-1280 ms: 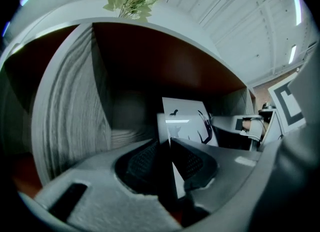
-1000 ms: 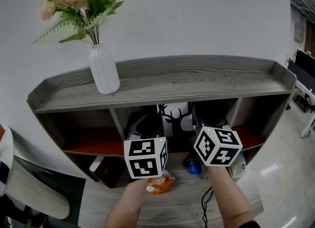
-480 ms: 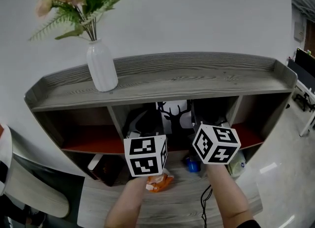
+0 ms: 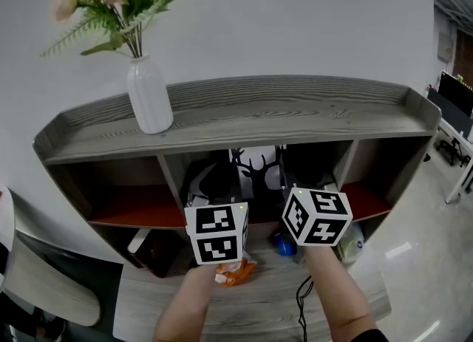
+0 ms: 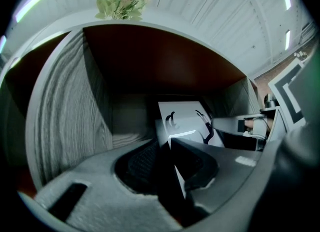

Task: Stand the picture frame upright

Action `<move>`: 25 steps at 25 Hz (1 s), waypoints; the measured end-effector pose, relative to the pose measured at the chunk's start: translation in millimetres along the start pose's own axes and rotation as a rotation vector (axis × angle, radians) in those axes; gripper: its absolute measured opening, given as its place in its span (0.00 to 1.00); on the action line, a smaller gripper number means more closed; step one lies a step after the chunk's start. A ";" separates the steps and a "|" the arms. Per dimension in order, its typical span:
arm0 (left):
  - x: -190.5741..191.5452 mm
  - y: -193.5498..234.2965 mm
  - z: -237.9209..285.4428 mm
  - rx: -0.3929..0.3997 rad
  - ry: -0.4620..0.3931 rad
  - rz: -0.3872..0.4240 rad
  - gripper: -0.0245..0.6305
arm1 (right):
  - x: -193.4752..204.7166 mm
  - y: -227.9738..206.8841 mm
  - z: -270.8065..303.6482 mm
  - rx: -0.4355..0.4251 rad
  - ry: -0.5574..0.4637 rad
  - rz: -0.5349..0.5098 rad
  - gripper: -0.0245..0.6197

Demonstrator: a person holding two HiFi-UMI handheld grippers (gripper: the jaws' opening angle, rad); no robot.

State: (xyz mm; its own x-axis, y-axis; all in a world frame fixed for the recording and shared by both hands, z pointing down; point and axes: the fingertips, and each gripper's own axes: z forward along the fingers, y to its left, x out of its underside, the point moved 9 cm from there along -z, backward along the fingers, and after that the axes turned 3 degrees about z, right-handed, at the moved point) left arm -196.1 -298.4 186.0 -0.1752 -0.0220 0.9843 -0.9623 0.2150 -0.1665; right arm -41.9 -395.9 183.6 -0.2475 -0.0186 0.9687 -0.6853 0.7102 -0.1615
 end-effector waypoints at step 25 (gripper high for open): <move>-12.1 -4.0 -40.1 0.110 -0.160 0.010 0.16 | -7.0 23.5 -49.4 0.063 -0.079 -0.117 0.18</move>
State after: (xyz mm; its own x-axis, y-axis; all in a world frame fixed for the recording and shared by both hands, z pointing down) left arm -181.8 -259.8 177.1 -0.2077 -0.1774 0.9620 -0.9757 0.1078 -0.1908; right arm -22.5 -344.3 182.3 -0.2149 -0.1559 0.9641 -0.7536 0.6544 -0.0621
